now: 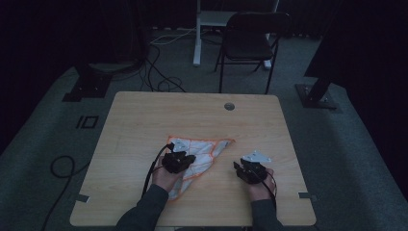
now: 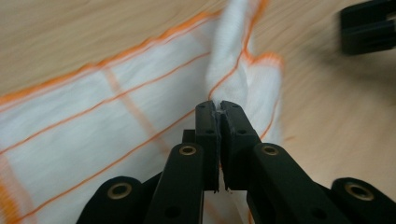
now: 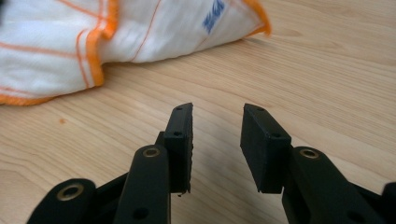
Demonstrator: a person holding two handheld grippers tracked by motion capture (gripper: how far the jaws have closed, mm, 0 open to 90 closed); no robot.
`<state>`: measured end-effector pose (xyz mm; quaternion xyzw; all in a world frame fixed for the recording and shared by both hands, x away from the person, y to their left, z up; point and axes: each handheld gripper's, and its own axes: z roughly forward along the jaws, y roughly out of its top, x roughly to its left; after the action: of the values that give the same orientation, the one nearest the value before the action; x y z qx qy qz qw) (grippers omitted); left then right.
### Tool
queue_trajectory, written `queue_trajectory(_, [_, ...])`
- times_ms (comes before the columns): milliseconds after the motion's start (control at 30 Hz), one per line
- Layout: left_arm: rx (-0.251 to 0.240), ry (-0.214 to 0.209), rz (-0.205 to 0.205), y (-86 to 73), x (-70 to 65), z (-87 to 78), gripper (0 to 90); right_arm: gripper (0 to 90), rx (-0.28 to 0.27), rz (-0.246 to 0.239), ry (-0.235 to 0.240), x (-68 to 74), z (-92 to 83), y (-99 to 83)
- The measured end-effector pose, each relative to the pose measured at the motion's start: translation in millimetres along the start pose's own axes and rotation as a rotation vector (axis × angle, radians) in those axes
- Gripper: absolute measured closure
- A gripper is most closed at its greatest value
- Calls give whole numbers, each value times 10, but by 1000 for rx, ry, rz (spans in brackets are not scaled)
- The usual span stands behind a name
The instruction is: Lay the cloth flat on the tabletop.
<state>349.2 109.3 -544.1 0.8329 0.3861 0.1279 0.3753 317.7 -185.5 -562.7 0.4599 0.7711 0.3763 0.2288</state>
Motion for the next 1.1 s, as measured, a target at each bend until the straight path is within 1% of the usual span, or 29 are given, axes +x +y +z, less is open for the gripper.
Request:
queue_trajectory(33, [12, 11, -3, -22, 19, 28, 870, 641, 0, -7, 5, 20, 8, 9])
queue_trajectory(100, [45, 41, 6, -63, 42, 79, 858, 642, -2, -22, 17, 63, 24, 29])
queue_trajectory(133, [54, 55, 8, -84, 48, 104, 848, 642, -3, -31, 22, 85, 34, 38])
queue_trajectory(167, [58, 58, 4, -102, 60, 120, 841, 642, -3, -38, 27, 108, 43, 48])
queue_trajectory(200, [53, 55, -4, -114, 73, 123, 835, 642, -4, -45, 31, 129, 52, 57])
queue_trajectory(300, [39, 64, -7, -109, 82, 92, 795, 642, -3, -61, 49, 192, 82, 81])
queue_trajectory(333, [39, 64, -7, -109, 82, 92, 779, 642, -3, -61, 49, 192, 82, 81])
queue_trajectory(433, [15, 68, -6, -94, 85, 17, 756, 642, 2, -88, 71, 279, 133, 113])
queue_trajectory(467, [8, 70, -1, -92, 86, -5, 748, 643, 2, -90, 74, 295, 143, 119])
queue_trajectory(533, [4, 72, 2, -91, 85, -26, 742, 644, 1, -95, 77, 312, 155, 128])
queue_trajectory(567, [-7, 76, 7, -96, 74, -63, 738, 648, 0, -101, 85, 345, 181, 147])
queue_trajectory(700, [-15, 86, 28, -124, 57, -112, 727, 663, 4, -115, 98, 397, 224, 172])
queue_trajectory(800, [-24, 91, 28, -150, 52, -141, 722, 673, 5, -123, 103, 421, 243, 181])
queue_trajectory(867, [-28, 92, 25, -158, 51, -152, 721, 697, 10, -135, 118, 458, 257, 181])
queue_trajectory(1000, [-34, 92, 25, -171, 54, -175, 719, 716, 10, -152, 130, 498, 267, 175])
queue_trajectory(1033, [-42, 94, 22, -178, 55, -199, 718, 739, 9, -164, 144, 533, 289, 182])
queue_trajectory(1100, [-45, 96, 23, -183, 55, -215, 716, 743, 6, -159, 158, 555, 309, 199])
